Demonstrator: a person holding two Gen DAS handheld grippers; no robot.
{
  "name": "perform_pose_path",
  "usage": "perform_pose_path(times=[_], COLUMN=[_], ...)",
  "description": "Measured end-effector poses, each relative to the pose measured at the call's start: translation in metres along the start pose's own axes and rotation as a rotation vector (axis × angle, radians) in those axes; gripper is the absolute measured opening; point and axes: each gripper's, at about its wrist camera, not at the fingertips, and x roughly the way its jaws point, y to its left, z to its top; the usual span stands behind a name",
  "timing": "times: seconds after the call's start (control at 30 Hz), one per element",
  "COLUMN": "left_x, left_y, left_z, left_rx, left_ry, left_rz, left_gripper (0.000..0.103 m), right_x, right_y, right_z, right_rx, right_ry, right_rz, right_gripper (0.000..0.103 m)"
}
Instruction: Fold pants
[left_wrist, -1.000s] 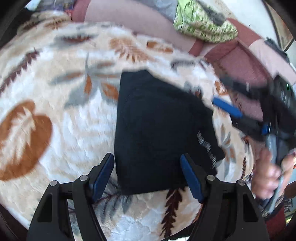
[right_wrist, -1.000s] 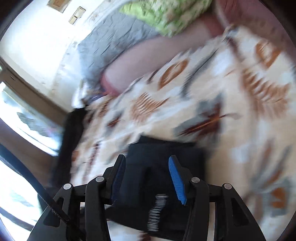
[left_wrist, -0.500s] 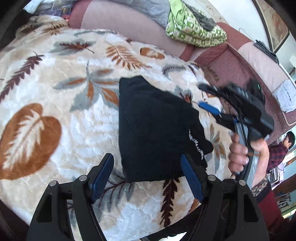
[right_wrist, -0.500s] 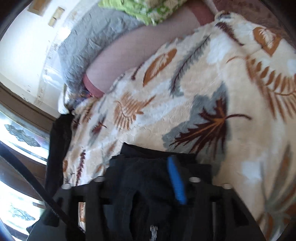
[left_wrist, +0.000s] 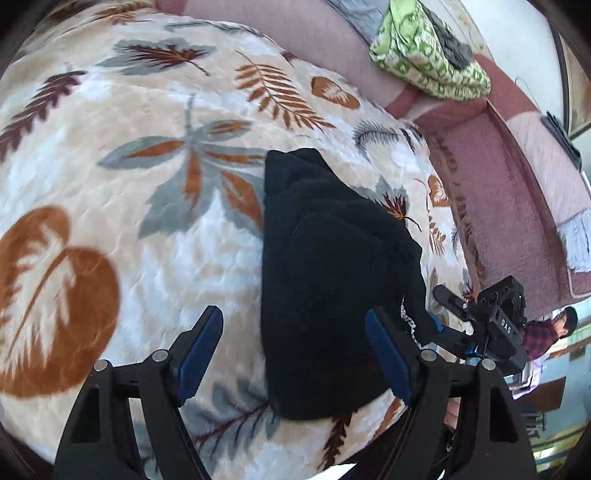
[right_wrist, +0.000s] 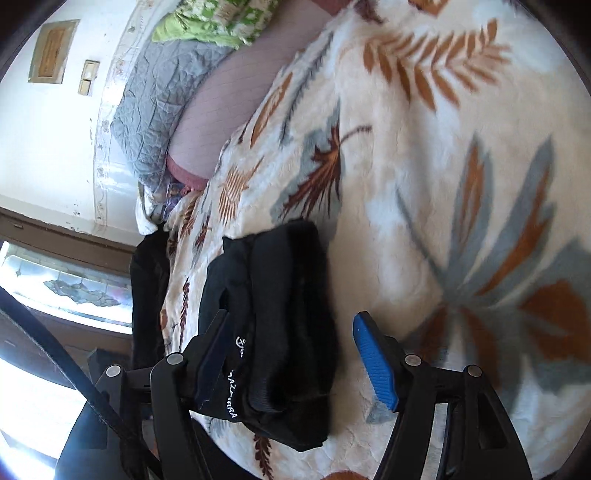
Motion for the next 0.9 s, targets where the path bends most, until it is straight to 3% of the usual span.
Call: perform_pose_path(times=[0.23, 0.37, 0.4, 0.43, 0.47, 0.53, 0.73, 0.9], left_x=[0.048, 0.06, 0.058, 0.054, 0.049, 0.038, 0.006, 0.009], left_y=[0.001, -0.013, -0.015, -0.016, -0.016, -0.01, 0.0, 0.013], left_z=[0.037, 0.047, 0.047, 0.046, 0.044, 0.042, 0.064, 0.103], left_rx=[0.022, 0.062, 0.066, 0.074, 0.08, 0.069, 0.03, 0.012], left_ry=[0.089, 0.114, 0.107, 0.101, 0.091, 0.062, -0.039, -0.075], left_rz=[-0.042, -0.045, -0.034, -0.031, -0.036, -0.06, -0.087, -0.026], left_gripper=[0.081, 0.079, 0.066, 0.052, 0.049, 0.038, 0.037, 0.037], right_x=[0.028, 0.049, 0.052, 0.058, 0.06, 0.059, 0.057, 0.082], right_y=[0.016, 0.028, 0.03, 0.035, 0.039, 0.048, 0.098, 0.119], right_z=[-0.006, -0.005, -0.004, -0.006, -0.007, -0.009, -0.002, 0.025], right_rx=[-0.074, -0.098, -0.098, -0.102, -0.111, -0.137, -0.278, -0.318], right_ry=[0.039, 0.029, 0.029, 0.025, 0.029, 0.025, 0.008, 0.008], right_rz=[-0.006, 0.057, 0.056, 0.044, 0.045, 0.055, 0.048, 0.018], right_gripper=[0.075, 0.075, 0.073, 0.062, 0.044, 0.042, 0.04, 0.04])
